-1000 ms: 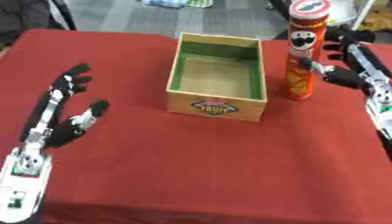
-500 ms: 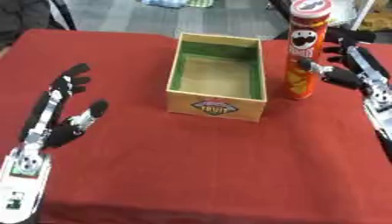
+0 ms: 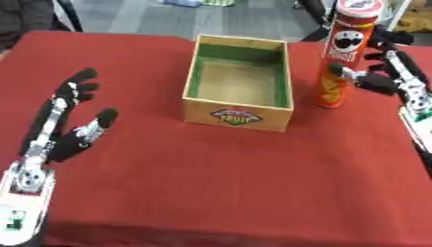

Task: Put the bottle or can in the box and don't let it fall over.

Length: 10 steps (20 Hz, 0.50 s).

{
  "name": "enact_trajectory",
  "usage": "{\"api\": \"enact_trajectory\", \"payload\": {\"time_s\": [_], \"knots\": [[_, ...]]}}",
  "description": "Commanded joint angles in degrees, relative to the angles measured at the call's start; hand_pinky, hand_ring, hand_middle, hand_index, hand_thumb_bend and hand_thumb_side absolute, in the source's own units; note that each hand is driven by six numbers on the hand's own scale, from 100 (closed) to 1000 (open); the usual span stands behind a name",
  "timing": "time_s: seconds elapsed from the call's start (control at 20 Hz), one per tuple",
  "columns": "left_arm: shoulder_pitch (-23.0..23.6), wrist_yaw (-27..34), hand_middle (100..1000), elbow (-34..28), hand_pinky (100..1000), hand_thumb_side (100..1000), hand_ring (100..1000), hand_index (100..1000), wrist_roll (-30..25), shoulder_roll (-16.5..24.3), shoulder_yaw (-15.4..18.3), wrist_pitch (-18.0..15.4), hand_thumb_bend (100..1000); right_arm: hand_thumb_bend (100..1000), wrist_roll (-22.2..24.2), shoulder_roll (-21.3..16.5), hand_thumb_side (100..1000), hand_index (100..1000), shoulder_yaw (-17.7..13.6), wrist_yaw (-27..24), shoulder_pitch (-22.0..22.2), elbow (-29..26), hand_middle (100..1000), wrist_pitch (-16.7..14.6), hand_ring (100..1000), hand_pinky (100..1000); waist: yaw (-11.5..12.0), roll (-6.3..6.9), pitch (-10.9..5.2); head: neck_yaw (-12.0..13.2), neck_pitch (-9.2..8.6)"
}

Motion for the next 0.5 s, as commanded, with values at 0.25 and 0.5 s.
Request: {"api": "enact_trajectory", "payload": {"time_s": [0.25,0.5], "knots": [[-0.9,0.1,900,-0.8,865,767,878,975,-0.2,0.5,-0.2,-0.1,642,703,0.4,-1.1,580,1000,-0.9,-0.6,-2.2,0.7,942,1.1,902,849,0.4,0.87,0.03,-0.6,-0.09],[-1.2,0.2,900,-0.8,865,768,878,975,-0.4,0.5,-0.3,-0.2,641,692,0.5,-1.1,581,1000,-1.3,-2.7,-3.3,2.1,938,1.2,897,844,0.9,1.05,0.27,-1.0,-0.2]]}}
